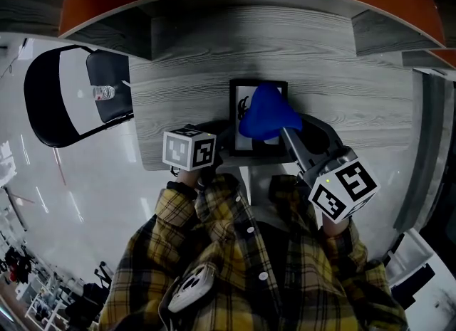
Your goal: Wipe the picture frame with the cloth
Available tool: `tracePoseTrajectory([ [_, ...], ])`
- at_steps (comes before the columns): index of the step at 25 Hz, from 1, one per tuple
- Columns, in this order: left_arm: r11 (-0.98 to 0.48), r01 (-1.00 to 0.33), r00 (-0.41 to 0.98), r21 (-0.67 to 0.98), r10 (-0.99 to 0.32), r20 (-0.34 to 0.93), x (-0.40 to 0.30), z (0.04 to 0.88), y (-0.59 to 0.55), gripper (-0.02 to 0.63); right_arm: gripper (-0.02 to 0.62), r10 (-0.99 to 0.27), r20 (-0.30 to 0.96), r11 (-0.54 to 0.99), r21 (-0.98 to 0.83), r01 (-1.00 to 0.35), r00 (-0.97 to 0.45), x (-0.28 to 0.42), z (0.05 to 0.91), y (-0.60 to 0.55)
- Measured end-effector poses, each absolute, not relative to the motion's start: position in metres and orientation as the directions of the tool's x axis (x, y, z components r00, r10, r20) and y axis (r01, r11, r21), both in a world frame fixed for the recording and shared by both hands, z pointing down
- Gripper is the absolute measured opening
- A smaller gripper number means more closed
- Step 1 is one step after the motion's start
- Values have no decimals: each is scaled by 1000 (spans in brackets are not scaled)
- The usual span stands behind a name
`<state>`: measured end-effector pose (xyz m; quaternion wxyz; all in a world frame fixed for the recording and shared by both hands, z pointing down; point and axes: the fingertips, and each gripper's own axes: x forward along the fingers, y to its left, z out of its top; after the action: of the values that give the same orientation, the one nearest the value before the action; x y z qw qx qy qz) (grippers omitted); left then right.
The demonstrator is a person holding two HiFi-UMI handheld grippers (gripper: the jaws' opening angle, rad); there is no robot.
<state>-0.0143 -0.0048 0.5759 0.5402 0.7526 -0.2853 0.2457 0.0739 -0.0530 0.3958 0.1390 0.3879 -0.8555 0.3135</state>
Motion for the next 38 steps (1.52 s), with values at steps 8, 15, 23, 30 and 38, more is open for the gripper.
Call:
tracePoseTrajectory([
  [8, -240, -669, 743, 704, -166, 649, -14, 573, -8, 75, 40, -501, 490, 556, -450, -699, -714, 33, 418, -70],
  [15, -240, -615, 788, 751, -148, 598, -8, 578, -4, 72, 40, -394, 622, 492, -479, -727, -677, 1, 498, -85],
  [23, -233, -636, 770, 736, -131, 625, -16, 570, -9, 69, 41, -393, 787, 584, -187, -790, -477, -7, 556, -82],
  [30, -242, -632, 772, 736, -121, 624, -16, 575, -7, 69, 41, -428, 841, 620, 8, -784, -330, 21, 565, -82],
  [38, -233, -627, 777, 743, -121, 617, -15, 576, -7, 67, 41, -468, 857, 559, 97, -824, -216, 68, 566, -80],
])
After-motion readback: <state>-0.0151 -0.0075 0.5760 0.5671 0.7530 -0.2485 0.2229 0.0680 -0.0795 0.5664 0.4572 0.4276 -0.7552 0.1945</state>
